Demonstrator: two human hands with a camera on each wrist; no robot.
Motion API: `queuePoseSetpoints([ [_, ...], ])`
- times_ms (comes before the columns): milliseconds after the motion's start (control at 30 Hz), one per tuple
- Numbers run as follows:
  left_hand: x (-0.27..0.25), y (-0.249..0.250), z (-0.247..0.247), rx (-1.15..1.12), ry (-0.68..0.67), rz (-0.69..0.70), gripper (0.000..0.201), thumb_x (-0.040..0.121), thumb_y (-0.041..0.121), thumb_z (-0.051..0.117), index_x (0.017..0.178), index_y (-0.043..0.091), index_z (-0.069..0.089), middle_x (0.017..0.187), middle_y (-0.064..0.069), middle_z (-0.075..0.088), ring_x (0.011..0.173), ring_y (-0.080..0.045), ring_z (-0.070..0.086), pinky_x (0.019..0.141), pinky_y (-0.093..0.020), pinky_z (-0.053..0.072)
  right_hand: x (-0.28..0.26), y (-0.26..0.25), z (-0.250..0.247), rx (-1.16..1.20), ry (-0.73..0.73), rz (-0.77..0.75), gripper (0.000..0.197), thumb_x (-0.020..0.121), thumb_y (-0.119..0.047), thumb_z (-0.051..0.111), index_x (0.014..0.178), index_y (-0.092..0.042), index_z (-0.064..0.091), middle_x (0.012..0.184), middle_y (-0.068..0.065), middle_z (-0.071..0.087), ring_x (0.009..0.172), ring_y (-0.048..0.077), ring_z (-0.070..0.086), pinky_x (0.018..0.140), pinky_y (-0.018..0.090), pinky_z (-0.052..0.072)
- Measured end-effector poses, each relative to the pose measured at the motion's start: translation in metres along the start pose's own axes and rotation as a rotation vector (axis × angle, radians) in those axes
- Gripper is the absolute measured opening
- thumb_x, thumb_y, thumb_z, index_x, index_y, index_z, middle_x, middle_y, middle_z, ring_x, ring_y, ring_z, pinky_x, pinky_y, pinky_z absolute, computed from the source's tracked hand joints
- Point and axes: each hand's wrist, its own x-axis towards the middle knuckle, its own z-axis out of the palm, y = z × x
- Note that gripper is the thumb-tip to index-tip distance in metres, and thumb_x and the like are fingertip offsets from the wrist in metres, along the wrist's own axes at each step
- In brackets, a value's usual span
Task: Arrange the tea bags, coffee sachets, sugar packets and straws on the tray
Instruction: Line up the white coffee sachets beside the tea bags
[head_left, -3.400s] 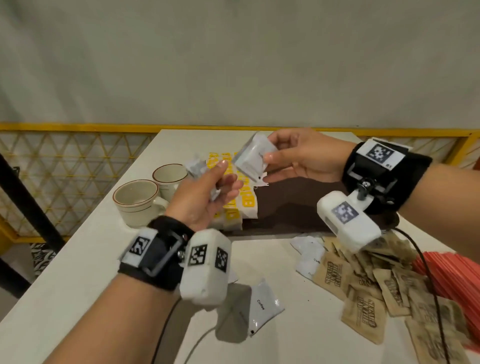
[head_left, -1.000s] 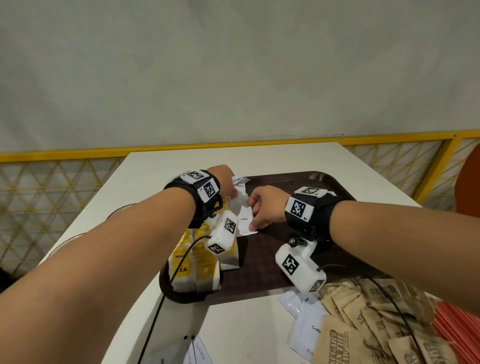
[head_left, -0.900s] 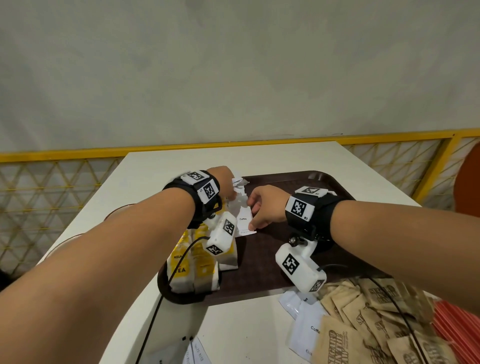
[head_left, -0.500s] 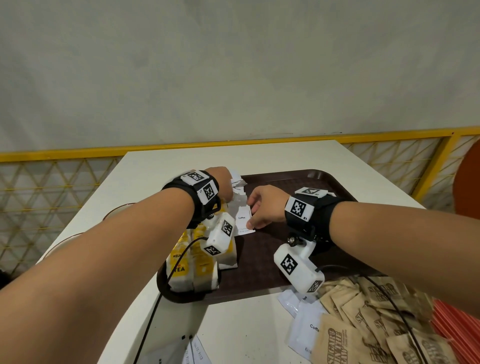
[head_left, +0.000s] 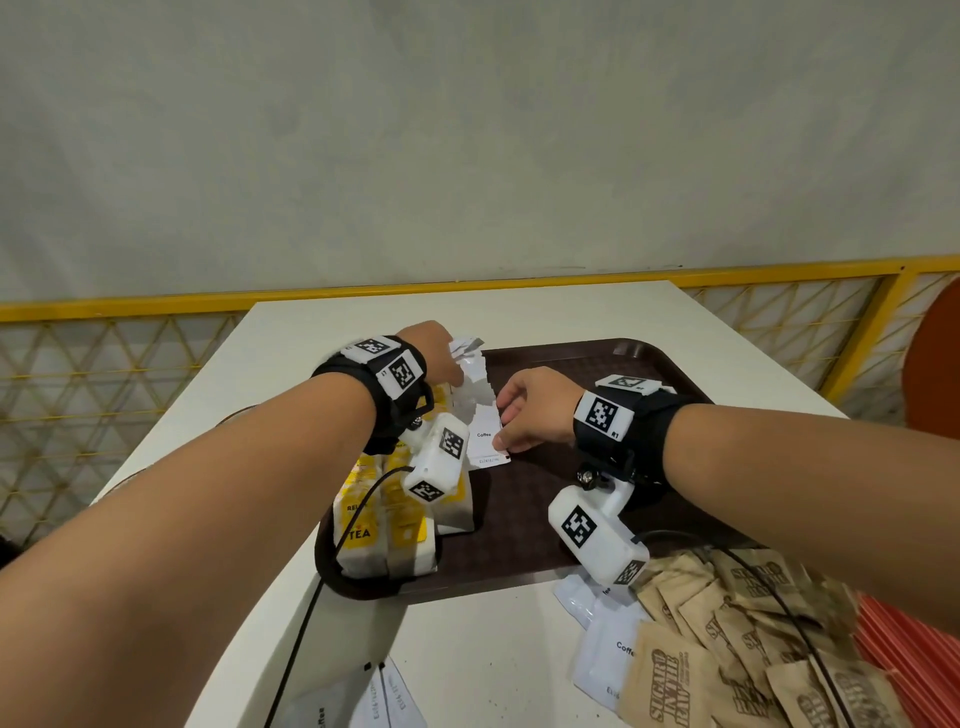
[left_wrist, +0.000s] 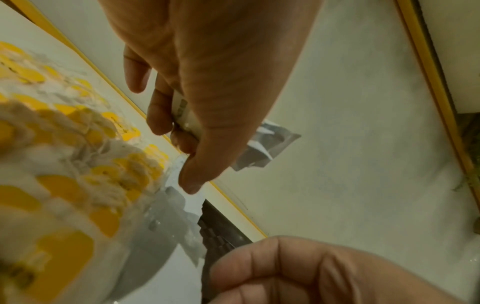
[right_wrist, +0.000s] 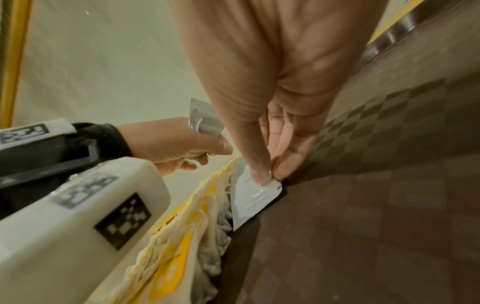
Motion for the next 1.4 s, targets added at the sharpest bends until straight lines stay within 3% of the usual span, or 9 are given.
queuePoseSetpoints([
  [200,-0.005,-0.005,-0.001,-0.029,0.002,-0.002,0.028,0.083,0.032,0.07,0.085,0.008,0.056,0.087,-0.008,0.056,0.079,-0.022,0.052,0.052,-0.023,0.032,0.0,-0.002,0.001,0.016,0.012,-0.006,0.035,0.072,0.01,0.076,0.086,-0.012,0.053,0.087,0.01,0.059,0.073,0.023,0.063,0.076,0.041,0.06],
  [333,-0.007,-0.003,0.0,-0.032,0.005,-0.016,0.027,0.084,0.032,0.068,0.09,0.008,0.058,0.089,-0.007,0.057,0.081,-0.021,0.053,0.066,-0.028,0.038,-0.002,-0.003,0.003,0.002,0.017,0.017,0.036,0.071,0.007,0.079,0.089,-0.011,0.053,0.092,0.01,0.057,0.078,0.026,0.065,0.078,0.043,0.059],
  [500,-0.009,0.005,0.004,0.009,0.011,-0.014,0.036,0.086,0.033,0.066,0.108,0.005,0.061,0.097,-0.006,0.058,0.092,-0.025,0.058,0.075,-0.029,0.043,-0.003,-0.004,0.008,-0.022,0.026,0.034,0.038,0.071,0.008,0.078,0.089,-0.01,0.05,0.092,0.012,0.057,0.084,0.035,0.066,0.079,0.047,0.058],
  [633,-0.006,0.007,0.009,0.048,-0.017,-0.025,0.022,0.084,0.028,0.068,0.095,0.011,0.06,0.084,-0.003,0.056,0.081,-0.021,0.054,0.069,-0.027,0.043,0.0,-0.003,0.007,-0.029,0.031,0.031,0.037,0.072,0.009,0.077,0.086,-0.011,0.05,0.09,0.012,0.057,0.08,0.033,0.065,0.078,0.046,0.059],
  [700,-0.006,0.008,0.01,0.062,-0.029,-0.028,0.021,0.084,0.027,0.068,0.091,0.011,0.056,0.087,-0.004,0.056,0.081,-0.021,0.053,0.068,-0.027,0.041,0.0,-0.002,0.007,-0.031,0.036,0.03,0.037,0.072,0.01,0.077,0.084,-0.013,0.049,0.089,0.011,0.057,0.079,0.033,0.065,0.078,0.047,0.059],
  [900,-0.005,0.006,0.011,0.08,-0.055,-0.06,0.029,0.087,0.026,0.064,0.107,0.006,0.061,0.093,-0.006,0.056,0.085,-0.022,0.054,0.07,-0.027,0.043,0.001,-0.001,0.006,-0.03,0.05,0.028,0.037,0.071,0.01,0.077,0.084,-0.013,0.05,0.091,0.014,0.059,0.079,0.034,0.066,0.078,0.048,0.058],
  [1000,-0.006,0.005,0.012,0.051,-0.064,-0.07,0.019,0.086,0.026,0.065,0.093,0.01,0.055,0.088,-0.005,0.054,0.088,-0.024,0.056,0.071,-0.028,0.044,0.001,-0.001,0.006,-0.04,0.054,0.014,0.037,0.071,0.009,0.077,0.088,-0.011,0.051,0.096,0.016,0.059,0.079,0.032,0.066,0.077,0.046,0.059],
  [1133,-0.005,0.002,0.013,-0.007,-0.039,-0.103,0.025,0.083,0.027,0.067,0.07,0.013,0.05,0.073,-0.002,0.053,0.075,-0.021,0.054,0.062,-0.026,0.042,0.002,-0.001,0.006,-0.055,0.047,-0.001,0.036,0.072,0.006,0.078,0.087,-0.012,0.052,0.093,0.012,0.06,0.081,0.03,0.067,0.076,0.043,0.06],
  [1400,-0.005,-0.003,0.004,-0.101,-0.006,-0.098,0.033,0.084,0.032,0.069,0.065,0.015,0.047,0.068,-0.001,0.048,0.077,-0.023,0.052,0.066,-0.03,0.04,0.005,0.0,0.002,-0.098,0.049,-0.011,0.034,0.071,0.002,0.08,0.085,-0.014,0.053,0.101,0.015,0.063,0.085,0.031,0.068,0.075,0.04,0.06],
])
